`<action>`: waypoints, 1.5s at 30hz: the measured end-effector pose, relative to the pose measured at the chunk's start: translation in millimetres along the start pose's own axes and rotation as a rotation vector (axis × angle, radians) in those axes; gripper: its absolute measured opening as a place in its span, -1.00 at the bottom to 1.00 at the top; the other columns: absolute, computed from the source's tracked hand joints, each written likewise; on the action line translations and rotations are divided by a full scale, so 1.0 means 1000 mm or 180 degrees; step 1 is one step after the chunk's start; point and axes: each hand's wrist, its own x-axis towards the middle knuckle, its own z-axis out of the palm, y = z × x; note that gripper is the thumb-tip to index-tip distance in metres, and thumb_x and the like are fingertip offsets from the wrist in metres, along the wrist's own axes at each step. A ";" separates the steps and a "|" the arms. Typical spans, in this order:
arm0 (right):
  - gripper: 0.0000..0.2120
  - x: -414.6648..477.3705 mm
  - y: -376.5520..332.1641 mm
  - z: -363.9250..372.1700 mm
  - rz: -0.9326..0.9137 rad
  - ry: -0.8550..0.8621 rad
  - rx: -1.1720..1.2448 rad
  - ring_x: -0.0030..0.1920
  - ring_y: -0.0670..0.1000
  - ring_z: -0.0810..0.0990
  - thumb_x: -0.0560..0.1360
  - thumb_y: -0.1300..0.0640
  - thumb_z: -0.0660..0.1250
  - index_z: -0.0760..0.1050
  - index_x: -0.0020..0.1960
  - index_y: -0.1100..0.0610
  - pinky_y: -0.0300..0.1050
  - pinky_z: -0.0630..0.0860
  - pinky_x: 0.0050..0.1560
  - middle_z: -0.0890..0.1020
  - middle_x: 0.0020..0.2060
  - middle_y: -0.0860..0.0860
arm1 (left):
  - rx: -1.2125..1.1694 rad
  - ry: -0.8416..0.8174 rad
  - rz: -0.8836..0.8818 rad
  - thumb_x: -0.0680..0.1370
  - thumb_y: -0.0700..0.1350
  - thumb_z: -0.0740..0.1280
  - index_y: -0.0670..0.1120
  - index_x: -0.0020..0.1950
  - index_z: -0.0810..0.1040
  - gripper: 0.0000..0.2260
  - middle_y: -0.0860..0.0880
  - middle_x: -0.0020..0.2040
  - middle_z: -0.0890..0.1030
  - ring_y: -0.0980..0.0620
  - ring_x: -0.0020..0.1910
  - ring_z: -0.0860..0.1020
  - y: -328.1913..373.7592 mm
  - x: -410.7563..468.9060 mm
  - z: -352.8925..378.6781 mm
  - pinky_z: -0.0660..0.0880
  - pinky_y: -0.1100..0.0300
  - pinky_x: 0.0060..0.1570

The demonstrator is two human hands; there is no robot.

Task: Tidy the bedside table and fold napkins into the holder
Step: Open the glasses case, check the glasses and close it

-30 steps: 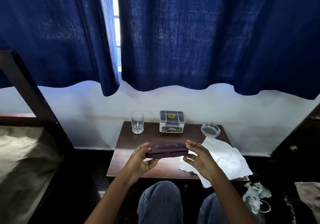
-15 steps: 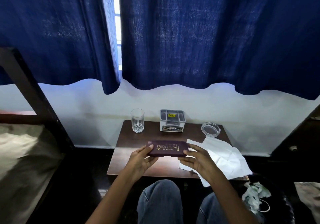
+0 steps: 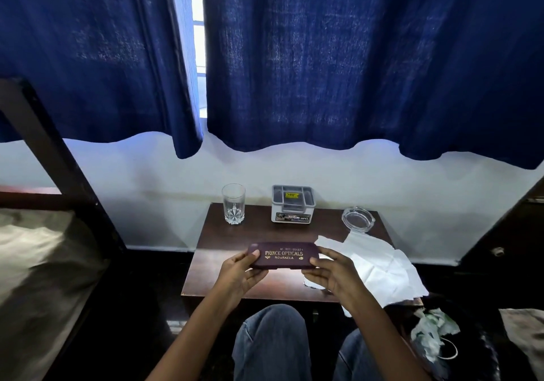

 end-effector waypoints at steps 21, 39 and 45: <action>-0.87 0.101 0.002 -0.006 -0.0751 0.1051 -0.1788 -0.27 0.07 0.37 0.37 0.29 0.27 0.55 -0.15 0.32 -0.09 0.29 -0.22 0.48 -0.35 0.17 | 0.1378 0.0739 0.0312 0.55 -0.16 0.17 -0.01 -0.23 0.39 -0.84 0.04 -0.29 0.36 0.07 -0.27 0.33 -0.009 0.105 0.037 0.31 0.20 -0.28; -0.69 0.178 0.008 -0.019 -0.0144 0.1024 -0.4156 0.29 0.18 0.27 0.48 0.09 0.15 0.50 0.15 0.16 0.03 0.20 0.25 0.48 0.22 0.11 | 0.2865 0.0913 0.0006 0.50 -0.33 0.08 -0.06 0.40 0.38 -0.52 -0.13 0.34 0.48 -0.16 0.36 0.31 -0.038 0.182 0.033 0.22 0.16 0.36; -0.67 0.180 0.013 -0.017 -0.0009 0.0976 -0.4383 0.31 0.18 0.27 0.50 0.05 0.13 0.50 0.16 0.16 0.04 0.19 0.26 0.46 0.26 0.09 | 0.3016 0.0737 -0.0203 0.46 -0.38 0.14 -0.03 0.49 0.22 -0.39 -0.23 0.38 0.37 -0.22 0.36 0.26 -0.034 0.179 0.034 0.23 0.13 0.39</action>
